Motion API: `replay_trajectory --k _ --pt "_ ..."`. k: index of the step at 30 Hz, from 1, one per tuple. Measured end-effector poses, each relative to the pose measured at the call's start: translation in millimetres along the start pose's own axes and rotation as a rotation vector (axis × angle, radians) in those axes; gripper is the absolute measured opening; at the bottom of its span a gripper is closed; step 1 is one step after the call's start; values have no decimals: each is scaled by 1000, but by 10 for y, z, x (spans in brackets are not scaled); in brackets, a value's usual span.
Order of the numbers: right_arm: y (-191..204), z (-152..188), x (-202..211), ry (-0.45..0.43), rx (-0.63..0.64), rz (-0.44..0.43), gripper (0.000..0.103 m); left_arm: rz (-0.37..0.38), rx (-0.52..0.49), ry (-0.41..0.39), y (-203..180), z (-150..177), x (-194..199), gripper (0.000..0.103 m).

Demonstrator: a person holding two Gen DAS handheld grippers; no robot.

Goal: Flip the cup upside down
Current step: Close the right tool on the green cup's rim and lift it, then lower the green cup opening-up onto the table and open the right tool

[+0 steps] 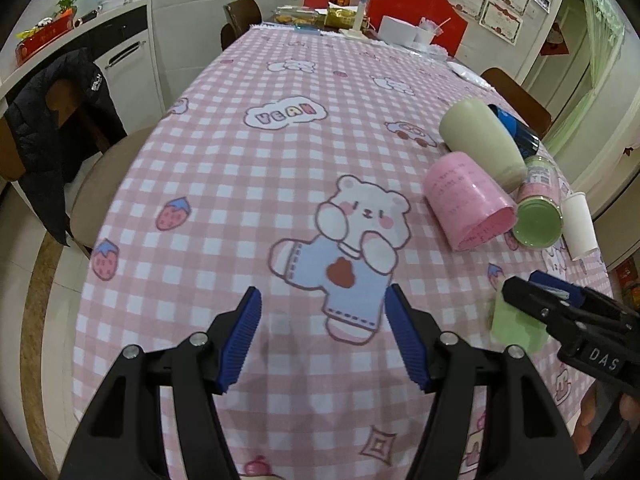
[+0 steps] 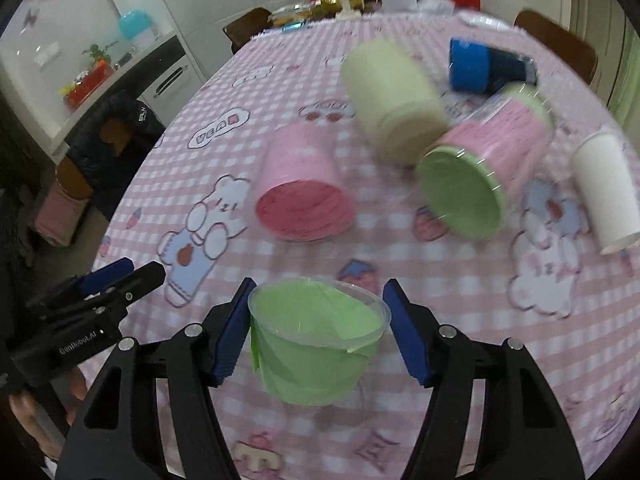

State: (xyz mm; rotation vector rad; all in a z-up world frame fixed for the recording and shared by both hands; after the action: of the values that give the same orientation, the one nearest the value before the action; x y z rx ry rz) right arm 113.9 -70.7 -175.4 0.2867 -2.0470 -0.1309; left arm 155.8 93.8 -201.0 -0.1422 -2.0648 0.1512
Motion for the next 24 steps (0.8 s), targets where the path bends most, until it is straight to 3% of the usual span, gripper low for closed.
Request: replay_trajectory --k 3,12,24 --pt "-58 3 108 -68 61 66 62 5 -10 3 -107 7 -23 63" --pt "-166 95 155 -164 153 174 62 12 -40 1 -328 51 -47 63" --pt "-258 222 164 -215 152 174 62 0 -61 -4 -436 106 -29 63"
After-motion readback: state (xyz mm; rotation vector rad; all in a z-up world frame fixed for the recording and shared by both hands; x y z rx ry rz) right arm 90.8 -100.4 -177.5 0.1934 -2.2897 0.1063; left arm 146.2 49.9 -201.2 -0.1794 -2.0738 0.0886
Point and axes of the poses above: each gripper's, at about its wrist camera, not at the fingertips, and x roughly against the way its jaws point, y to its left, z to its underside, the point moved 9 cm from there along -x, roughly the way its jaws point, and after that the axes turned 4 degrees about y, right-handed, at the moved point
